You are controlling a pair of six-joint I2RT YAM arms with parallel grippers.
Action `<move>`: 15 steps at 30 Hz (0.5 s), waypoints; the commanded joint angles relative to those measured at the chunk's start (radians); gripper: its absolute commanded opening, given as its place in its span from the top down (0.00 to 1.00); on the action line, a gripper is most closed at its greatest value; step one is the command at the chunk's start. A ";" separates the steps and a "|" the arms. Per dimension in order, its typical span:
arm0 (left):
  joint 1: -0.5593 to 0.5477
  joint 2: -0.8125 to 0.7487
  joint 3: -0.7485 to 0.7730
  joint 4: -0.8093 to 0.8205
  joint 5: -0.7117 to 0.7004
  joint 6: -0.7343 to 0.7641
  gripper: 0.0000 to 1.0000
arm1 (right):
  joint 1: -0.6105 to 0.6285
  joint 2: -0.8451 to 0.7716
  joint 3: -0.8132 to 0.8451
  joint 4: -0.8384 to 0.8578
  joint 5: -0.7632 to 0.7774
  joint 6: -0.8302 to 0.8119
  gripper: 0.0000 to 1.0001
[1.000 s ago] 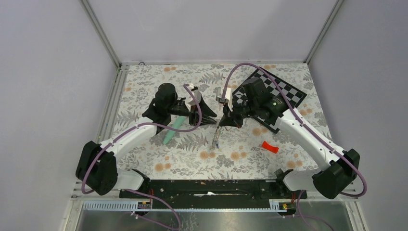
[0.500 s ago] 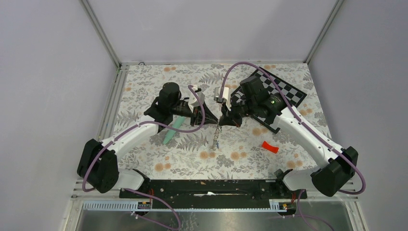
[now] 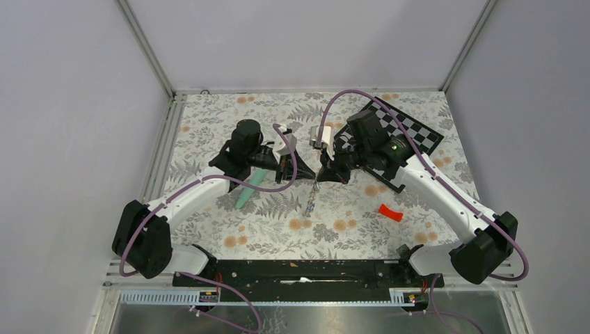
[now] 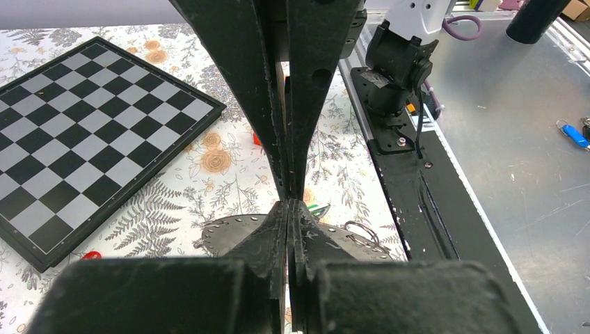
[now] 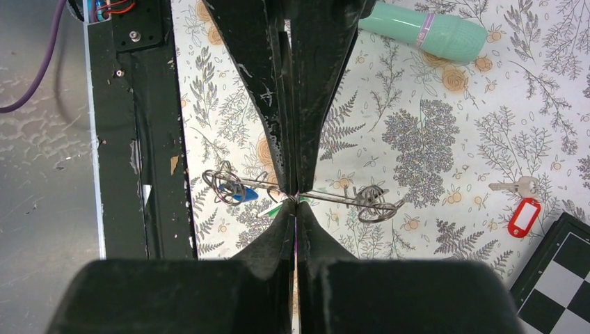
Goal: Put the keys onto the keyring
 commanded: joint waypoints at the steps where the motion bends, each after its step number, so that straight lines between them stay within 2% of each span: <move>1: -0.009 0.011 0.014 0.024 0.025 0.017 1.00 | 0.011 -0.010 0.035 0.024 -0.019 -0.006 1.00; 7: -0.010 -0.017 -0.031 0.073 0.018 -0.024 1.00 | 0.011 -0.032 0.017 0.055 -0.001 0.001 1.00; 12: -0.008 -0.044 -0.141 0.432 -0.003 -0.310 1.00 | 0.012 -0.059 -0.010 0.092 0.011 0.021 0.90; 15: -0.002 -0.045 -0.181 0.571 -0.017 -0.418 1.00 | 0.008 -0.078 -0.025 0.104 0.016 0.027 0.81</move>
